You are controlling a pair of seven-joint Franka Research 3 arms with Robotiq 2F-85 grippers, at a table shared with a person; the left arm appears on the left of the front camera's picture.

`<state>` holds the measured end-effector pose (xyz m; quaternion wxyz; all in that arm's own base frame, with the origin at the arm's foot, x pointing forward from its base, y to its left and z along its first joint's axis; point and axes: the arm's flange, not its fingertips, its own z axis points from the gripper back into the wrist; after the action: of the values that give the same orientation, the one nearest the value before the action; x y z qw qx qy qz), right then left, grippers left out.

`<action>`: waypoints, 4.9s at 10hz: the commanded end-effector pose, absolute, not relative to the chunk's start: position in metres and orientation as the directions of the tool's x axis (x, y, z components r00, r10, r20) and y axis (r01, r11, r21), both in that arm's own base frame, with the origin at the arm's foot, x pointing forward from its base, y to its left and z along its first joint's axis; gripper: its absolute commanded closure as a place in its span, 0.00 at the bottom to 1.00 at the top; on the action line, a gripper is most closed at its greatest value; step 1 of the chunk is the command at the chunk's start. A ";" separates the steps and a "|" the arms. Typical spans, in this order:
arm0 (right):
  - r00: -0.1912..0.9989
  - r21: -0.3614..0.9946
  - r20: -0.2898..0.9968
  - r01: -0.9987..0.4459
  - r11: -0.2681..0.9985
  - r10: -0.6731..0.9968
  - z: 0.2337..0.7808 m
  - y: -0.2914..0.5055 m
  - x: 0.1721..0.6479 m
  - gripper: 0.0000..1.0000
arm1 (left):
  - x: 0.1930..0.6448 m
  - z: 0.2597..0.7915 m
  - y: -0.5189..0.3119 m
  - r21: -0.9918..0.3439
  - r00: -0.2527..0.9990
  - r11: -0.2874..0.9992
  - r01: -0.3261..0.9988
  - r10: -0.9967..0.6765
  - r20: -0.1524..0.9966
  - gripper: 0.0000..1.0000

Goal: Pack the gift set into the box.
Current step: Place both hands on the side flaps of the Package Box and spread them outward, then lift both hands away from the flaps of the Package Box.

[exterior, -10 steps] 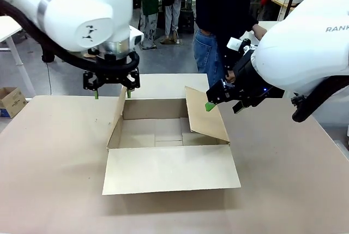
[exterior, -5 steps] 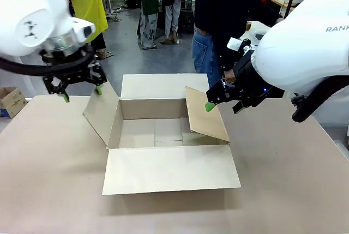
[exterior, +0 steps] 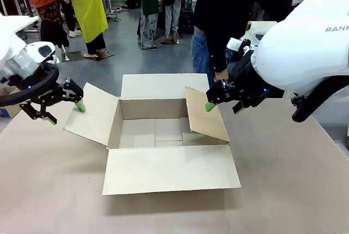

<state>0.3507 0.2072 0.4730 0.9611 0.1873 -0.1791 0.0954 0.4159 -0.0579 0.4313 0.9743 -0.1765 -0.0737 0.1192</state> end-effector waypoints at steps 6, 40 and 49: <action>0.915 0.128 0.397 -0.133 0.983 0.072 0.495 0.261 0.363 0.00 | 0.416 0.431 -0.058 -0.361 0.961 0.909 -0.206 0.258 0.101 0.00; 0.941 0.223 0.250 0.172 0.960 -0.226 0.439 0.118 0.450 0.00 | 0.416 0.431 -0.058 -0.361 0.961 0.909 -0.206 0.258 0.101 0.00; 0.941 0.223 0.250 0.172 0.960 -0.226 0.439 0.118 0.450 0.00 | 0.416 0.431 -0.058 -0.361 0.961 0.909 -0.206 0.258 0.101 0.00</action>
<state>0.4474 0.1174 0.4344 0.9793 0.1113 -0.1405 -0.0940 0.4177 -0.0578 0.4282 0.9737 -0.1839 -0.0726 0.1132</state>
